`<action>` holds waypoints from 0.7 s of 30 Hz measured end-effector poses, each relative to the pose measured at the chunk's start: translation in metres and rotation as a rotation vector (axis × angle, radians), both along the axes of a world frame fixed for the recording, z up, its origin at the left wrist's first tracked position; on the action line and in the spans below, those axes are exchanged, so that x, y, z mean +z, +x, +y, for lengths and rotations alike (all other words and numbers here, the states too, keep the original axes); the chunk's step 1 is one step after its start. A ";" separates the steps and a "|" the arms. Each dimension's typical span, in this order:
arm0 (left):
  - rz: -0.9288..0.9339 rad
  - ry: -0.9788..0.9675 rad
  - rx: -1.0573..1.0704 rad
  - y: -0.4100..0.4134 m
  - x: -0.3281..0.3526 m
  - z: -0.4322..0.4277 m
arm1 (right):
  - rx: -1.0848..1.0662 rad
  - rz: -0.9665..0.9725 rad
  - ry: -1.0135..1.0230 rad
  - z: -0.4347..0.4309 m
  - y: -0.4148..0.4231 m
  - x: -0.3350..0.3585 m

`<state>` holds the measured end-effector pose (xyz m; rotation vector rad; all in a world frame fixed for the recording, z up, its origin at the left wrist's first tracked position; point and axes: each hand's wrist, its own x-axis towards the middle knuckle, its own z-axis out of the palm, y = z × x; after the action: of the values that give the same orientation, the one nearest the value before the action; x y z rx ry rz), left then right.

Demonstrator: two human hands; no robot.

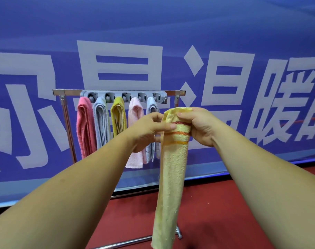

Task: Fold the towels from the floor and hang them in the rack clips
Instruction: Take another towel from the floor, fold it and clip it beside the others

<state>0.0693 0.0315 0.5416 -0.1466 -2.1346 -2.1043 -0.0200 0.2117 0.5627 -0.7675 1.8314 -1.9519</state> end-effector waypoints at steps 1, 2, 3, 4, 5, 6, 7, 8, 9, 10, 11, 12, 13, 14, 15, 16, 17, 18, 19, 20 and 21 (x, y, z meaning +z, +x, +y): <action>-0.033 -0.064 -0.026 0.001 -0.003 0.001 | 0.002 -0.026 -0.024 -0.001 0.000 0.000; -0.057 -0.124 -0.043 0.002 -0.007 0.002 | -0.001 -0.039 -0.037 -0.001 0.001 0.001; -0.073 -0.163 -0.049 0.003 -0.010 0.003 | -0.008 -0.037 -0.036 -0.001 0.001 0.002; -0.082 -0.179 -0.047 0.003 -0.012 0.002 | -0.016 -0.026 -0.030 -0.001 0.001 0.003; -0.087 -0.178 -0.042 0.002 -0.014 0.001 | -0.024 -0.018 -0.031 0.000 0.001 0.003; -0.087 -0.168 -0.032 0.001 -0.015 0.000 | -0.038 -0.015 -0.043 0.001 0.001 0.004; -0.081 -0.159 -0.013 -0.001 -0.017 -0.001 | -0.056 -0.015 -0.061 0.001 0.000 0.004; -0.074 -0.157 0.014 -0.003 -0.018 -0.002 | -0.080 -0.014 -0.072 0.002 0.000 0.004; -0.067 -0.164 0.042 -0.005 -0.020 -0.001 | -0.105 -0.010 -0.071 0.001 -0.001 0.005; -0.064 -0.176 0.065 -0.007 -0.022 -0.001 | -0.128 -0.002 -0.067 0.001 -0.002 0.005; -0.065 -0.183 0.079 -0.008 -0.024 0.000 | -0.147 0.002 -0.073 0.000 -0.002 0.006; -0.069 -0.187 0.085 -0.010 -0.027 0.001 | -0.159 -0.001 -0.093 -0.001 -0.003 0.007; -0.077 -0.193 0.083 -0.011 -0.031 0.002 | -0.162 -0.008 -0.118 -0.001 -0.003 0.009; -0.088 -0.204 0.081 -0.013 -0.035 0.003 | -0.163 -0.012 -0.135 -0.002 -0.002 0.011; -0.097 -0.212 0.087 -0.014 -0.040 0.003 | -0.172 -0.009 -0.141 -0.001 -0.002 0.013; -0.102 -0.210 0.106 -0.015 -0.044 0.004 | -0.187 -0.004 -0.138 -0.001 -0.002 0.015; -0.104 -0.196 0.135 -0.017 -0.048 0.004 | -0.209 -0.003 -0.135 -0.001 -0.002 0.017; -0.100 -0.173 0.165 -0.018 -0.050 0.005 | -0.232 -0.008 -0.136 0.000 -0.003 0.019; -0.094 -0.148 0.189 -0.019 -0.052 0.007 | -0.253 -0.015 -0.138 0.001 -0.004 0.020; -0.087 -0.129 0.206 -0.019 -0.053 0.008 | -0.272 -0.023 -0.140 0.001 -0.005 0.022; -0.084 -0.121 0.216 -0.019 -0.054 0.010 | -0.288 -0.031 -0.142 0.000 -0.006 0.023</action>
<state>0.0498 0.0410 0.4871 0.1562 -2.2127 -1.8930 -0.0259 0.2120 0.5860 -0.5332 1.8881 -2.2792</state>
